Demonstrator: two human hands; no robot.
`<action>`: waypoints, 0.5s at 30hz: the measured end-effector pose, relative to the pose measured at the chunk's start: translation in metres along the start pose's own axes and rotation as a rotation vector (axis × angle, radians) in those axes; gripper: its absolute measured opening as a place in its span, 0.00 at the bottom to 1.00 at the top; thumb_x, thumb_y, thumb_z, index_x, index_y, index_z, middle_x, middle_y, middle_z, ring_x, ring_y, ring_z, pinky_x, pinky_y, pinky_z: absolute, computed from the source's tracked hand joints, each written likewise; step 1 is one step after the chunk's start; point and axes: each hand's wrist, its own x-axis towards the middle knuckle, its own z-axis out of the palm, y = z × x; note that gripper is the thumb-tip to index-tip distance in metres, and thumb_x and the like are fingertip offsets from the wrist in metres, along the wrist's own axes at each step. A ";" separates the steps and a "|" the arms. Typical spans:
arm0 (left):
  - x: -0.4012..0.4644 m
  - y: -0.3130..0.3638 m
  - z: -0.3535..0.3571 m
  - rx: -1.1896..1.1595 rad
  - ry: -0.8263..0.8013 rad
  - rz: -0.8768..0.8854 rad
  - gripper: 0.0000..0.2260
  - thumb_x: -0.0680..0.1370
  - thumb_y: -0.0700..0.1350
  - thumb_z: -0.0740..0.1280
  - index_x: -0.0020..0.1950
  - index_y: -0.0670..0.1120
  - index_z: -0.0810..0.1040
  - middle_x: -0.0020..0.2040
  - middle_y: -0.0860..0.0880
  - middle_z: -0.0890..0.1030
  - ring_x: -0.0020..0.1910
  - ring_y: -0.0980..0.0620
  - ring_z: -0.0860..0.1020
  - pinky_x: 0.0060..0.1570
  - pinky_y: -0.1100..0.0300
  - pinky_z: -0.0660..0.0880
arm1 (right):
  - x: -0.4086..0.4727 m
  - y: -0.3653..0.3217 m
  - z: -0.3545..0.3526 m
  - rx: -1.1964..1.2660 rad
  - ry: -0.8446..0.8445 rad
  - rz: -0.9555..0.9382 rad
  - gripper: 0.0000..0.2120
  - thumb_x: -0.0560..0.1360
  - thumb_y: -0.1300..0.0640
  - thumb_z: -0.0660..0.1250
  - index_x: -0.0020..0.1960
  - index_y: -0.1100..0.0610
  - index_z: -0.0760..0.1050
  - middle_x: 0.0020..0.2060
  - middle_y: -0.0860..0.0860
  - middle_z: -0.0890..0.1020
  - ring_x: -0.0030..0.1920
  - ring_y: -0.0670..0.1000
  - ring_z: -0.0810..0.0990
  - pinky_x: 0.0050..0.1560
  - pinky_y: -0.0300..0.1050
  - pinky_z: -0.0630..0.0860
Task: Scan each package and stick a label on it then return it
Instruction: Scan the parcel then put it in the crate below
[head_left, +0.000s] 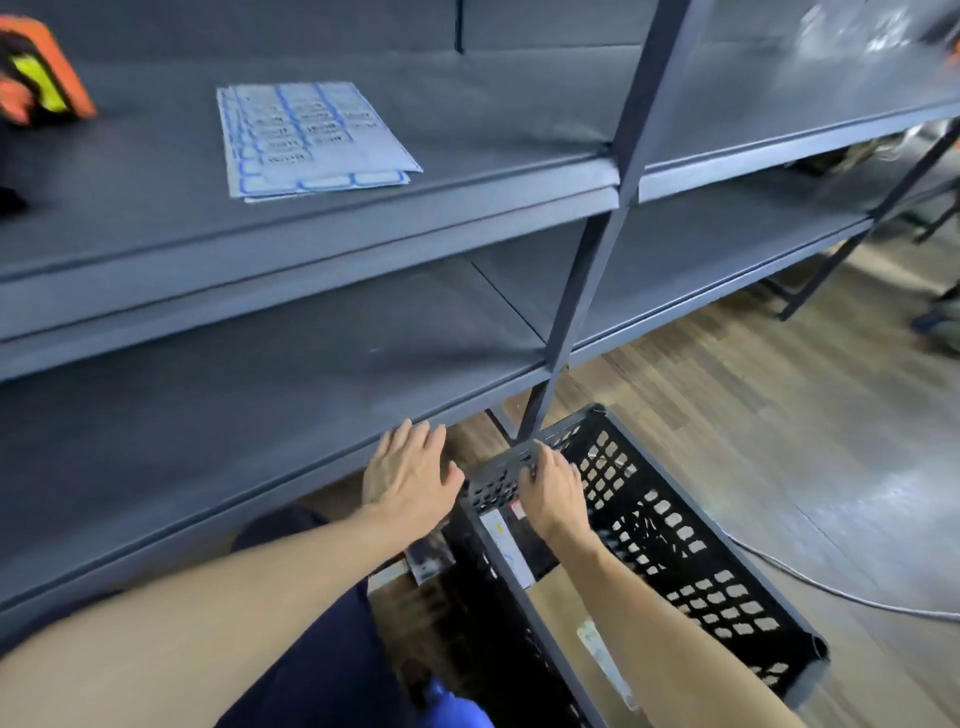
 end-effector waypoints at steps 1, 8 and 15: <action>-0.003 0.000 -0.011 -0.012 0.001 0.006 0.24 0.80 0.54 0.53 0.74 0.46 0.62 0.74 0.48 0.65 0.74 0.48 0.59 0.72 0.53 0.54 | 0.003 -0.013 -0.019 -0.015 0.023 -0.006 0.15 0.77 0.57 0.58 0.62 0.58 0.71 0.59 0.55 0.78 0.61 0.56 0.74 0.65 0.50 0.64; -0.012 0.016 -0.117 -0.086 0.146 0.173 0.23 0.80 0.53 0.55 0.73 0.46 0.65 0.73 0.48 0.67 0.73 0.48 0.61 0.71 0.54 0.56 | 0.006 -0.097 -0.155 -0.027 0.246 0.085 0.18 0.80 0.52 0.56 0.65 0.61 0.69 0.63 0.58 0.76 0.65 0.59 0.71 0.67 0.56 0.65; -0.031 -0.010 -0.234 -0.038 0.490 0.210 0.17 0.78 0.51 0.59 0.63 0.44 0.74 0.63 0.46 0.77 0.63 0.45 0.72 0.62 0.55 0.64 | -0.003 -0.225 -0.251 0.121 0.415 -0.154 0.20 0.78 0.55 0.56 0.66 0.63 0.68 0.61 0.59 0.75 0.61 0.61 0.72 0.60 0.52 0.67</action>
